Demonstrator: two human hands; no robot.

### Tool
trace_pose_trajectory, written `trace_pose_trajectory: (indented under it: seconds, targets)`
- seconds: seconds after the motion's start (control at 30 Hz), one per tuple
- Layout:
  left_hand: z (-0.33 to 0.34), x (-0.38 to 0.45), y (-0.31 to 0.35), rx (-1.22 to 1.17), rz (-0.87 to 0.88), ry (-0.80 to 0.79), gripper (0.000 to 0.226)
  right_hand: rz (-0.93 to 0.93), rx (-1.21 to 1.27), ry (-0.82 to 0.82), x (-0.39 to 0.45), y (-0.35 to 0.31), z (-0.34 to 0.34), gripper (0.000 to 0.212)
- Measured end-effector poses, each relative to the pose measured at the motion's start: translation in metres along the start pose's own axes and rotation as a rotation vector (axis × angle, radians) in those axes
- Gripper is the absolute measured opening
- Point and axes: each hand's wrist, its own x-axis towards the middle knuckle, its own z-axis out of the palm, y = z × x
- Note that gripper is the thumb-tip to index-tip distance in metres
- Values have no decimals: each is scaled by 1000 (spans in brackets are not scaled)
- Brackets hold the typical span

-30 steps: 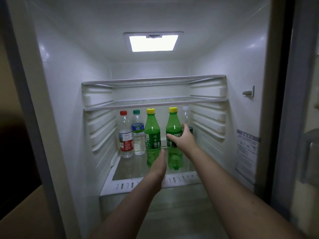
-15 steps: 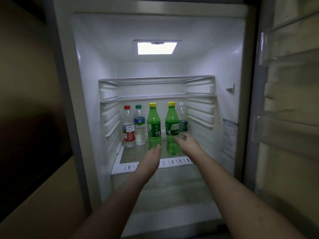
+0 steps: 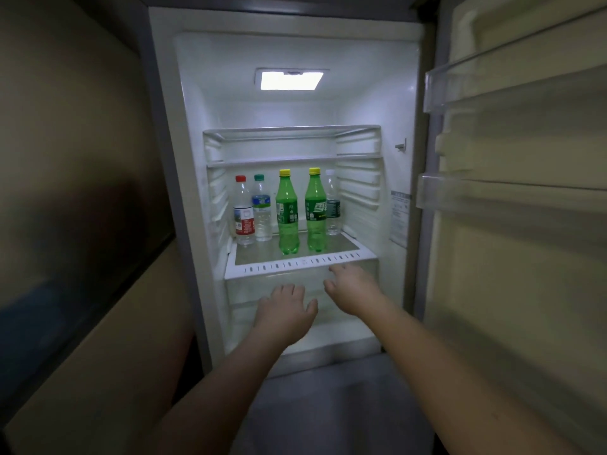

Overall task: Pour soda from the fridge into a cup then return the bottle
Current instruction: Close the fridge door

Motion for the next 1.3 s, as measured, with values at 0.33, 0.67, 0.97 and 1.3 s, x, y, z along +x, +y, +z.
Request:
trace_pose_trajectory:
  seconds: [0.33,0.67,0.97,1.3]
  targets:
    - [-20,-67,36,108,66,130,50,-94,-164,131,-86,7,-26,45]
    - [-45,-171,92,84,-41,82,59,-136,-194,150,-189,33,-43,44]
    - [-59,-282,158,152,-59,118,76,-185,-159,133,-311,68,-65,43]
    - [-98,-343,200,141,39,158,71,-170,-165,188,-391,71,-102,45]
